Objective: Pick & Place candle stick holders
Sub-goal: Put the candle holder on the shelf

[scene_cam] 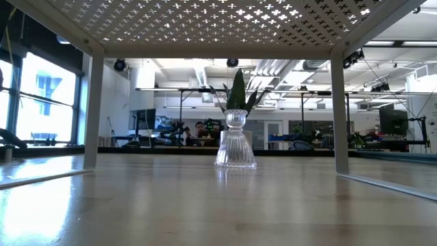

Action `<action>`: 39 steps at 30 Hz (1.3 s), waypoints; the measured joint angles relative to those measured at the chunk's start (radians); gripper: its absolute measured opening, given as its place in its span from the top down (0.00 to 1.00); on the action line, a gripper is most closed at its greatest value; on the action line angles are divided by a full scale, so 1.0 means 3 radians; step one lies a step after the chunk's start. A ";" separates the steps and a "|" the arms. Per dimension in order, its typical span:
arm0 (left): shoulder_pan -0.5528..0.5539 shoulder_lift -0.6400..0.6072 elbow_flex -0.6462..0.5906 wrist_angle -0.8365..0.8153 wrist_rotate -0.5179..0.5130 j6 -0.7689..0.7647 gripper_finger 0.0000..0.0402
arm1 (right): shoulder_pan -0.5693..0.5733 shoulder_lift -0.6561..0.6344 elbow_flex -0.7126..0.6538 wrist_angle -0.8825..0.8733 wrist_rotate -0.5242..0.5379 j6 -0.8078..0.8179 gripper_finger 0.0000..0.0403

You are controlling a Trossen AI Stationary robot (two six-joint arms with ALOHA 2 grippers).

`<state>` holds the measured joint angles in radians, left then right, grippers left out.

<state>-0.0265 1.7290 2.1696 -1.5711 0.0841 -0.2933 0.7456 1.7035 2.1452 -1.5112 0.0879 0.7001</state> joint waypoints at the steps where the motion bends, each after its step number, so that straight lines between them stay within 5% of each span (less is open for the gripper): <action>1: 0.0000 0.0000 0.0000 0.0000 0.0000 0.0000 0.60 | 0.0000 0.0000 0.0000 0.0046 -0.0004 -0.0011 0.94; 23: -0.0004 0.0042 -0.0005 0.0078 0.0207 0.0056 0.60 | -0.0128 -0.0003 0.0000 0.0091 -0.0177 -0.0042 0.96; 33: -0.0543 -0.0088 0.0373 0.0440 0.0324 0.0087 0.60 | -0.0009 -0.0003 0.0000 0.0097 -0.0019 -0.0163 0.96; 39: -0.1088 -0.0113 0.0579 0.1162 0.0399 0.0116 0.60 | -0.0013 -0.0004 0.0000 0.0106 0.0037 -0.0235 0.95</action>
<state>-0.3530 1.6951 2.3434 -1.2227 0.2039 -0.2584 0.7418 1.7023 2.1452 -1.4795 0.0991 0.6295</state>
